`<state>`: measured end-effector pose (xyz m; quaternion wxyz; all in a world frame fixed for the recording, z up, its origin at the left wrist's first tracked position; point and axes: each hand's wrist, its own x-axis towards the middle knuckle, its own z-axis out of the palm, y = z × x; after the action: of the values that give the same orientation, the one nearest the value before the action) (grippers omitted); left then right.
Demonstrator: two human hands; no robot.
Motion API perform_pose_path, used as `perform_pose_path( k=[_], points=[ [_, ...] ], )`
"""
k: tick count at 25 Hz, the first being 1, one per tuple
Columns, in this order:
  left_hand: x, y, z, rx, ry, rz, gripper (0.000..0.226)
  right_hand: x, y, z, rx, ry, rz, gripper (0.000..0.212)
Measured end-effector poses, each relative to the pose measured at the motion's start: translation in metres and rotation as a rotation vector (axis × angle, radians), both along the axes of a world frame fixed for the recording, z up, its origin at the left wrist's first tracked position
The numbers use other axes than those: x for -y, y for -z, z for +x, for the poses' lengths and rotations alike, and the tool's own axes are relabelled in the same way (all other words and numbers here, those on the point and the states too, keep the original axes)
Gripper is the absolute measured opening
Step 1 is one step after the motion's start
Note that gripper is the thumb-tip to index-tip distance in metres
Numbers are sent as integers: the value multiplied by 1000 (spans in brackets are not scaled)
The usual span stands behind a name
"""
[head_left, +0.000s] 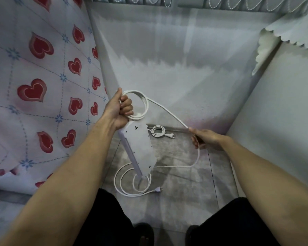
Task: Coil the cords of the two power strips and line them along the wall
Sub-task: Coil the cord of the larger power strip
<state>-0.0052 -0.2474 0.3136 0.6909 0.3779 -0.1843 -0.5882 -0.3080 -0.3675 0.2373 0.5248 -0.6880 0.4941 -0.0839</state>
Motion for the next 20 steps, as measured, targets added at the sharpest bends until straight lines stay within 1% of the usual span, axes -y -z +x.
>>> perform_pose_path(
  k=[2, 4, 6, 8, 9, 11, 14, 17, 20],
  points=[
    [2, 1, 7, -39, -88, 12, 50, 4, 5, -7, -46, -53, -6, 41],
    [3, 3, 7, -13, -114, 30, 50, 2, -3, -3, -76, -143, -73, 31],
    [3, 3, 4, 33, -111, 39, 48, -4, -20, 11, -113, -242, -169, 18],
    [3, 3, 3, 98, -103, 50, 44, -11, -39, 29, -125, -351, -315, 13],
    [3, 3, 2, 132, -96, 55, 43, -17, -48, 38, -101, -410, -359, 13],
    [2, 5, 3, 203, -71, 72, 41, -31, -65, 57, -15, -510, -367, 14],
    [1, 8, 0, 306, 4, 94, 39, -52, -86, 84, 118, -590, -374, 17],
    [0, 8, -7, 338, 113, 109, 39, -68, -99, 101, 274, -573, -357, 24],
    [-3, 8, -16, 351, 219, 130, 38, -74, -109, 107, 403, -497, -354, 24]
  ],
)
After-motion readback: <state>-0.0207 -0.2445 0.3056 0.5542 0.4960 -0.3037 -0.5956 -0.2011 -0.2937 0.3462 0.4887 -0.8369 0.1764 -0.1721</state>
